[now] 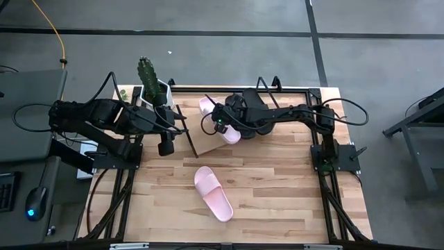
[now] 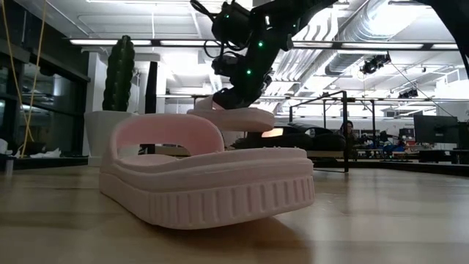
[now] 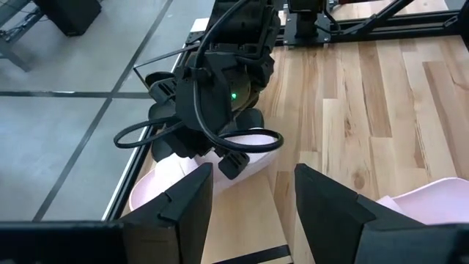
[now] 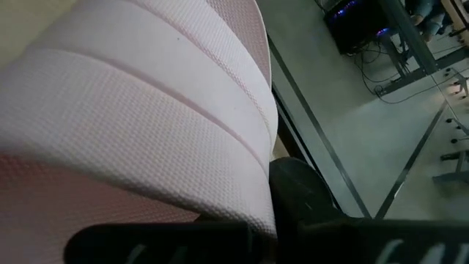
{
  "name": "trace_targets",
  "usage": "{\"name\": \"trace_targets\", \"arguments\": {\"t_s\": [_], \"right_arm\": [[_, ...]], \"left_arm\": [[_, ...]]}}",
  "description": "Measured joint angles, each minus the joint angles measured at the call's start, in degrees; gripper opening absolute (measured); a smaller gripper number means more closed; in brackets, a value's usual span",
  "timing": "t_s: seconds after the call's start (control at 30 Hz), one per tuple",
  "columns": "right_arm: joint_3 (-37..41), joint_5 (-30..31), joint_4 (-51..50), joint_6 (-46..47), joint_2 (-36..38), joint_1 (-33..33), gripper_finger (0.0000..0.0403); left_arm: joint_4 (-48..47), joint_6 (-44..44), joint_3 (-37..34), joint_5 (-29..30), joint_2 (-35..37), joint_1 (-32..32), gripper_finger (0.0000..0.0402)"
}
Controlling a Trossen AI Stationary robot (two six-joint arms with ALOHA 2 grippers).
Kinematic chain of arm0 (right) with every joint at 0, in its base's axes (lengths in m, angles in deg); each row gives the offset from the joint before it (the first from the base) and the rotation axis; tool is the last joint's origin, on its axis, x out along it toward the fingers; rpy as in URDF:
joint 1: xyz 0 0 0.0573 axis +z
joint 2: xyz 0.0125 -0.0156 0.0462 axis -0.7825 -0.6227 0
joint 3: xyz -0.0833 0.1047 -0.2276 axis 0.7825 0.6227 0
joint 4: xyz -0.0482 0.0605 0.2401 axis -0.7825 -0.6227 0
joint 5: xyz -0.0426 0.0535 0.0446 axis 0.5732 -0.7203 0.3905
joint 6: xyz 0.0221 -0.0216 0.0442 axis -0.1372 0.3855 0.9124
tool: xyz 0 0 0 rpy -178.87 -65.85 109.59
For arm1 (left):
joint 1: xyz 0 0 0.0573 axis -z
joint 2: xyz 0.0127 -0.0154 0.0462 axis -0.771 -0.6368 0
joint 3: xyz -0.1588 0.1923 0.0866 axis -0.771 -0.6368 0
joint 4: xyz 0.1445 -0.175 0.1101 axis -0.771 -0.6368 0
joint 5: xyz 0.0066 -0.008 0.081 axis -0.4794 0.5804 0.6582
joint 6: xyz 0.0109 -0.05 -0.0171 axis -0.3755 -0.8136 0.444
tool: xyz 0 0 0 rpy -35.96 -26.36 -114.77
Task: Pick and place slides into the shelf
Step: Put the top pink slide on the shelf
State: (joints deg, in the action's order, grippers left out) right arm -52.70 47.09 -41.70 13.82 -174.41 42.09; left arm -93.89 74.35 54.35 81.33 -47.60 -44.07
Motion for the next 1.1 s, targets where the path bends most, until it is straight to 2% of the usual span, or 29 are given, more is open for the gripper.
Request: {"name": "trace_targets", "arguments": {"t_s": [0.17, 0.4, 0.9, 1.1], "right_arm": [[0.0, -0.1, -0.8, 0.4, 0.0, -0.9, 0.0], [0.0, -4.0, -0.6, 2.1, 0.0, -1.6, 0.0], [-0.1, -3.1, -6.8, 5.6, -0.1, -2.5, 0.0], [-0.1, -5.2, -8.4, 6.6, -0.7, -2.4, 0.0]], "left_arm": [[0.0, 0.0, 0.0, 0.0, 0.0, 0.0, 0.0177], [0.0, 0.0, 0.0, 0.0, 0.0, 0.0, 0.0177], [0.0, 0.0, 0.0, 0.0, 0.0, 0.0, 0.0177], [0.0, 0.0, 0.0, 0.0, 0.0, 0.0, 0.0177]]}}
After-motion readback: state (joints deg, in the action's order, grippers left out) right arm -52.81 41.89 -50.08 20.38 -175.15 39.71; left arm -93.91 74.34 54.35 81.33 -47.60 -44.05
